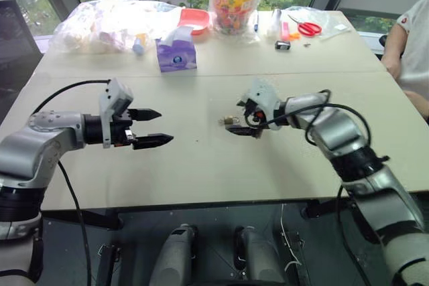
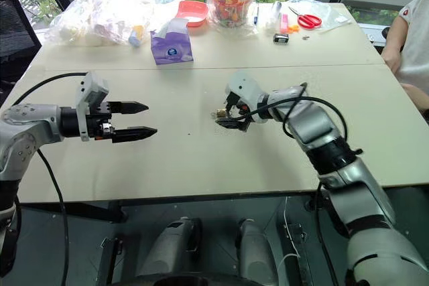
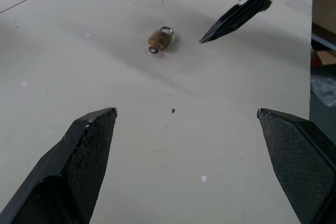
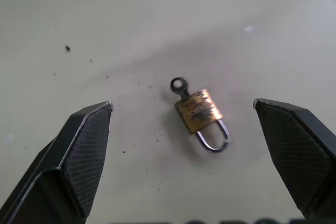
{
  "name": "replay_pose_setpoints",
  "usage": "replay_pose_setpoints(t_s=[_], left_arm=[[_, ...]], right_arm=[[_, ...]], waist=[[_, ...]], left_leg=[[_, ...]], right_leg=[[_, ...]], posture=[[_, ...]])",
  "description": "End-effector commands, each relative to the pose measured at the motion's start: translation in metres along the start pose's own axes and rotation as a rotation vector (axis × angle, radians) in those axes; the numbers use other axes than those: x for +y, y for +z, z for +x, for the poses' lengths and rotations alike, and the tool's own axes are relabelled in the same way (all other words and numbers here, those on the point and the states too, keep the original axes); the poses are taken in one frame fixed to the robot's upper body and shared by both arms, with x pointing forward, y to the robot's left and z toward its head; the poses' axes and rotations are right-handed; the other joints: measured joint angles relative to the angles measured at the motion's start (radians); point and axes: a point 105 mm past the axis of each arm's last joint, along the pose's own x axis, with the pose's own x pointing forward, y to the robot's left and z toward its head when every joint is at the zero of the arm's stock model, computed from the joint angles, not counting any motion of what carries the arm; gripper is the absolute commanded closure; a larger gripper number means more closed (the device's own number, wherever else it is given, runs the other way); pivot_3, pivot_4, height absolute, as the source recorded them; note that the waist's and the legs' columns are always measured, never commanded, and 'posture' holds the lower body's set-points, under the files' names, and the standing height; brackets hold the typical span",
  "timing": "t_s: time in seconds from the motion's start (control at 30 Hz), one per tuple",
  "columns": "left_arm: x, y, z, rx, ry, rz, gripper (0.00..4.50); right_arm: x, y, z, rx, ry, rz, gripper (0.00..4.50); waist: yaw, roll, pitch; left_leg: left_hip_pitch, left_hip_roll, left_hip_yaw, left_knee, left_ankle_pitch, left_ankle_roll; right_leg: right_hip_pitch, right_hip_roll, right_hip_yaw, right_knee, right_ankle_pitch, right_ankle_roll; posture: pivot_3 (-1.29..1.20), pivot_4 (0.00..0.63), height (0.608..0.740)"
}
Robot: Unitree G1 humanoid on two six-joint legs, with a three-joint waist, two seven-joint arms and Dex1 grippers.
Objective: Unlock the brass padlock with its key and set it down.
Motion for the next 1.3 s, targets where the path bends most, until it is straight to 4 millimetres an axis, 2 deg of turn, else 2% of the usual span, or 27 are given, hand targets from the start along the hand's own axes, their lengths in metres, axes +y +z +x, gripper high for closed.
replay_pose_setpoints(t_s=[0.03, 0.23, 0.33, 0.43, 0.63, 0.77, 0.83, 0.93, 1.03, 1.17, 1.27, 1.3], left_arm=[[-0.001, 0.005, -0.004, -0.022, 0.019, 0.033, 0.02], [-0.008, -0.004, -0.004, -0.043, 0.054, -0.006, 0.02], [-0.012, -0.006, -0.003, -0.052, 0.062, -0.016, 0.02], [-0.013, -0.007, -0.001, -0.057, 0.067, -0.024, 0.0], [-0.011, -0.008, 0.003, -0.059, 0.068, -0.033, 0.0], [0.002, -0.003, 0.01, -0.128, 0.068, -0.085, 0.0], [0.011, 0.008, 0.012, -0.225, 0.057, -0.158, 0.0], [0.02, 0.031, 0.015, -0.369, 0.004, -0.261, 0.0], [0.03, 0.041, 0.018, -0.422, 0.001, -0.285, 0.0], [0.031, 0.054, 0.027, -0.465, -0.088, -0.315, 0.0], [0.03, 0.059, 0.037, -0.465, -0.134, -0.31, 0.85], [0.029, 0.061, 0.04, -0.462, -0.151, -0.308, 1.32]], right_arm=[[-0.012, 0.002, 0.007, 0.016, 0.018, -0.031, 0.0], [-0.026, -0.008, 0.017, 0.052, 0.012, -0.024, 0.0], [-0.024, -0.01, 0.019, 0.054, 0.043, -0.029, 0.0], [-0.021, -0.009, 0.024, 0.042, 0.056, -0.033, 0.78], [-0.016, -0.006, 0.031, 0.027, 0.067, -0.063, 3.81], [-0.021, 0.007, 0.028, -0.017, 0.001, -0.196, 3.82], [-0.025, 0.032, 0.014, -0.121, -0.065, -0.342, 3.82], [-0.015, 0.072, -0.018, -0.292, -0.148, -0.553, 3.82], [-0.003, 0.082, -0.032, -0.335, -0.177, -0.607, 3.82], [0.009, 0.094, -0.046, -0.358, -0.183, -0.637, 3.82], [0.014, 0.101, -0.049, -0.372, -0.197, -0.643, 3.82], [0.015, 0.103, -0.05, -0.375, -0.2, -0.643, 3.82]], waist=[[-0.002, 0.0, 0.0], [-0.019, 0.0, 0.0], [-0.015, 0.0, 0.0], [-0.016, 0.0, 0.0], [-0.019, 0.0, 0.0], [-0.016, 0.0, 0.0], [-0.012, 0.0, 0.0], [-0.01, 0.0, 0.0], [-0.016, 0.0, 0.0], [-0.016, 0.0, 0.0], [-0.015, 0.0, 0.0], [-0.014, 0.0, 0.0]], left_leg=[[0.0, 0.0, 0.0, 0.0, 0.0, 0.0], [0.003, 0.0, 0.0, 0.0, 0.001, -0.001], [0.012, 0.001, -0.001, 0.0, 0.001, -0.002], [0.016, 0.001, -0.001, -0.001, 0.001, -0.002], [0.017, 0.001, -0.001, -0.001, 0.001, -0.003], [0.017, 0.001, -0.001, -0.001, 0.002, -0.004], [0.017, 0.0, -0.001, -0.001, 0.002, -0.004], [0.013, 0.0, -0.001, 0.0, 0.002, -0.004], [0.014, 0.0, 0.0, -0.001, 0.002, -0.003], [0.016, 0.001, -0.001, -0.001, 0.002, -0.003], [0.016, 0.0, 0.0, 0.0, 0.002, -0.004], [0.016, 0.0, 0.0, 0.001, 0.002, -0.004]], right_leg=[[0.0, 0.0, 0.0, 0.0, 0.0, 0.0], [0.002, 0.001, 0.0, 0.002, 0.001, 0.002], [0.009, 0.001, 0.0, 0.003, 0.0, 0.001], [0.013, 0.0, 0.0, 0.002, -0.001, -0.002], [0.012, 0.0, 0.001, 0.005, -0.001, -0.003], [0.012, 0.0, 0.001, 0.005, -0.001, -0.003], [0.012, 0.0, 0.001, 0.006, -0.001, -0.003], [0.009, 0.0, 0.001, 0.006, 0.001, 0.002], [0.009, 0.0, 0.001, 0.007, 0.002, 0.005], [0.01, 0.001, 0.001, 0.008, 0.002, 0.005], [0.01, 0.001, 0.001, 0.009, 0.002, 0.005], [0.011, 0.001, 0.001, 0.009, 0.002, 0.005]], posture=[[0.0, 0.15, 0.74], [0.0, 0.15, 0.74], [0.0, 0.15, 0.74], [0.0, 0.15, 0.74], [0.0, 0.15, 0.74], [0.0, 0.15, 0.74], [0.0, 0.15, 0.74], [0.0, 0.15, 0.74], [0.0, 0.15, 0.74], [0.0, 0.15, 0.74], [0.0, 0.15, 0.74], [0.0, 0.15, 0.74]])
